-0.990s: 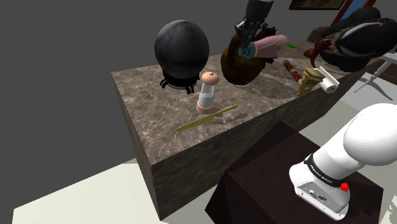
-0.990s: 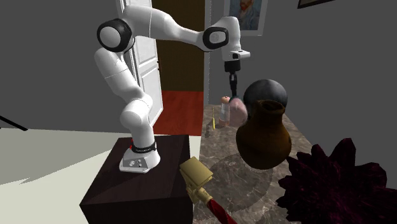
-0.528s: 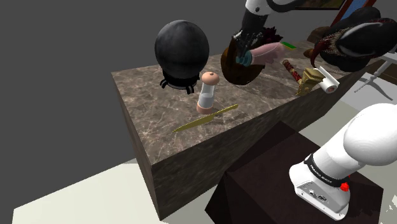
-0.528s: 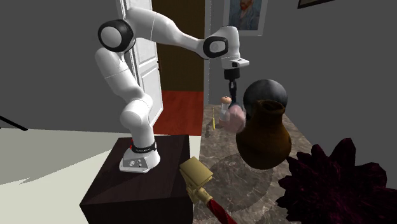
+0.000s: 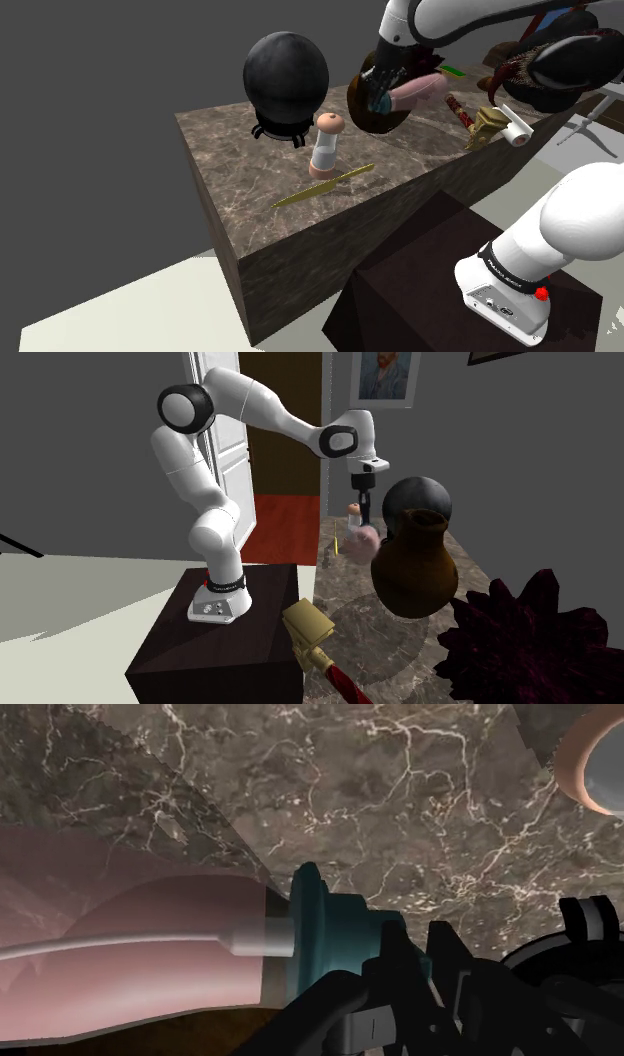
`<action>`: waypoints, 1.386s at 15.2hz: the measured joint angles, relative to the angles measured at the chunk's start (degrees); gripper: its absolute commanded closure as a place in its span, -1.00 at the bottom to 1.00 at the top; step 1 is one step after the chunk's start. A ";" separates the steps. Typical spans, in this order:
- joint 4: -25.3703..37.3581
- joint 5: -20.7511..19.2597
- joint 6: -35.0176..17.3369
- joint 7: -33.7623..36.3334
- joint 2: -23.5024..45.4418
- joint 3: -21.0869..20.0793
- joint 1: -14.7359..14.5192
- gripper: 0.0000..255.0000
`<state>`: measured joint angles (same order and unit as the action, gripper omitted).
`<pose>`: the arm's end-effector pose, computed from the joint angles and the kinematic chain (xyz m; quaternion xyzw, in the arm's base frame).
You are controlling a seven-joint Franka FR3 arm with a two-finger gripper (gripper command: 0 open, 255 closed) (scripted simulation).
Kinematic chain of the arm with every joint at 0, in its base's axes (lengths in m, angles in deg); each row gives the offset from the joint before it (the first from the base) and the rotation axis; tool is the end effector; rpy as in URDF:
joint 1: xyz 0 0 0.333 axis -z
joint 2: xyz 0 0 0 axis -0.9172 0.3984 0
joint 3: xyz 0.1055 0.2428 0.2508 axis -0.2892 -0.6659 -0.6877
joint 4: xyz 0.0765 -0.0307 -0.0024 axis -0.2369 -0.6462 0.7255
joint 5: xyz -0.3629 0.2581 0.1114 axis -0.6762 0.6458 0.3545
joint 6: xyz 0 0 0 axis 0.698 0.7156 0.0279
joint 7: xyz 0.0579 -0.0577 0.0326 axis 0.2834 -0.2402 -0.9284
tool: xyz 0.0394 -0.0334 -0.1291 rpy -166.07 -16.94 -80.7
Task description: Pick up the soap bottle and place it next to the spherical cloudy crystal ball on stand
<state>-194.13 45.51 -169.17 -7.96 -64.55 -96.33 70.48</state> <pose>0.5142 0.0354 0.4633 0.9826 -0.1581 0.0767 0.0596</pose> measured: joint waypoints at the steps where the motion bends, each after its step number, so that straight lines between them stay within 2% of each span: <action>1: -0.81 -0.06 -0.90 0.14 0.08 -0.04 0.00 1.00; 21: -9.72 -3.50 -16.91 4.27 7.71 -0.88 1.09 1.00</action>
<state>-203.85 42.00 -186.08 -3.69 -56.84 -97.21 71.57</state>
